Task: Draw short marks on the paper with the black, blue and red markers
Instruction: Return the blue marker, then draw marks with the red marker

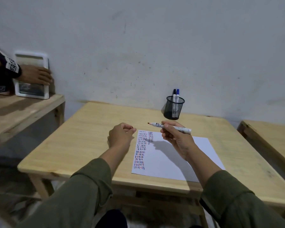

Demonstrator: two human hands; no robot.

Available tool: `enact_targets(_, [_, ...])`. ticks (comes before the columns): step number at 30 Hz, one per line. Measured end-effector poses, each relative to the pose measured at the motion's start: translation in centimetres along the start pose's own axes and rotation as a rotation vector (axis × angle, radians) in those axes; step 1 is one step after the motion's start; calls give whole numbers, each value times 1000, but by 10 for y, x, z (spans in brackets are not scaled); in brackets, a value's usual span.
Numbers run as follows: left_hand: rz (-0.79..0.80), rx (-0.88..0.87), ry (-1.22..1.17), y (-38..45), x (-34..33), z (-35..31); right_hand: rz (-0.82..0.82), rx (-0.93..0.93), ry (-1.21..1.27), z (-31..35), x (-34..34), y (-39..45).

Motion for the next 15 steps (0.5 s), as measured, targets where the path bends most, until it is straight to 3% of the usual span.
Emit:
enact_targets(7, [-27, -69, 293, 5, -11, 11, -22, -9, -98, -8, 5, 5])
enact_targets(15, [19, -139, 330, 9, -16, 17, -11, -86, -158, -26, 8, 1])
Point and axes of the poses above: each hand's wrist, its own y-axis towards the middle knuckle, its own x-axis out of the back of the hand, z = x × y, the point moved 8 cm from there along y, towards the middle knuckle, and after that the axes turned 10 degrees about x, right-handed, at the moved point
